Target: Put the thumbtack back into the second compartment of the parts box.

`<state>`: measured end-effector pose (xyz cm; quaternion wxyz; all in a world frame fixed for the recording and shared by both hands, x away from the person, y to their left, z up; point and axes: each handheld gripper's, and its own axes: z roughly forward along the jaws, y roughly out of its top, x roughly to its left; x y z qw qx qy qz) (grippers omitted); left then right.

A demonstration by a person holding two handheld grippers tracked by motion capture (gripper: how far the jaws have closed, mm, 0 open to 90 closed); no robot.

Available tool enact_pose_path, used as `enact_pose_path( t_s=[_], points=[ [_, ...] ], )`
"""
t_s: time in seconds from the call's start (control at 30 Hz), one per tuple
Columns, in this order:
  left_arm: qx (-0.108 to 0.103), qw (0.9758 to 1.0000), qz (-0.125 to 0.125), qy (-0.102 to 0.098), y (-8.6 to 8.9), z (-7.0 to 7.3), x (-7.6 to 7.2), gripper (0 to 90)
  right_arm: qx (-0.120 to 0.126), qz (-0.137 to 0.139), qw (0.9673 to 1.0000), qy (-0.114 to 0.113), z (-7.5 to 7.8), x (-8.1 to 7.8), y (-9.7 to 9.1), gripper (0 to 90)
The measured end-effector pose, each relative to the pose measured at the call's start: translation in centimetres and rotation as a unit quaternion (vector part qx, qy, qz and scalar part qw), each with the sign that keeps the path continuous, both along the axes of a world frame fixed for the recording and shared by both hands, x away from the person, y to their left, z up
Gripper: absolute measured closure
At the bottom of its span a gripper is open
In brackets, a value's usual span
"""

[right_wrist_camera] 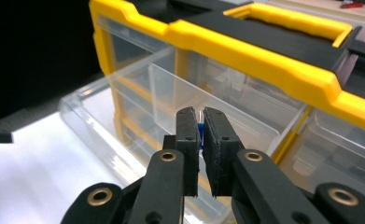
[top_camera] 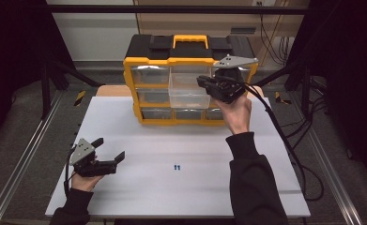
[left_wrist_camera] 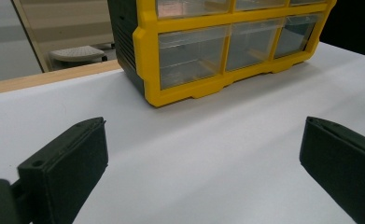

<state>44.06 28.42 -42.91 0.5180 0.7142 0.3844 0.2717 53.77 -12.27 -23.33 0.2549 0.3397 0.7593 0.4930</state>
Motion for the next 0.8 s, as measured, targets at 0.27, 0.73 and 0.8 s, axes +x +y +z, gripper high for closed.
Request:
enact_pose_path(
  t_s=[0.27, 0.73, 0.8],
  points=[
    [0.000, 1.0000, 0.000, 0.000, 0.1, 0.0, 0.0, 0.7, -0.015, -0.006, 0.9999, 0.003, -0.5, 0.4, 0.3, 77.8],
    [-0.004, 1.0000, 0.001, -0.001, 0.0, 0.0, 0.0, 0.6, 0.055, -0.033, 0.9934, -0.096, 0.2, -2.7, -1.1, 21.5],
    [-0.004, 1.0000, 0.002, -0.001, 0.1, 0.0, 0.0, 0.6, 0.063, -0.039, 0.9917, -0.105, -0.1, -3.3, -1.4, 14.0]
  ],
)
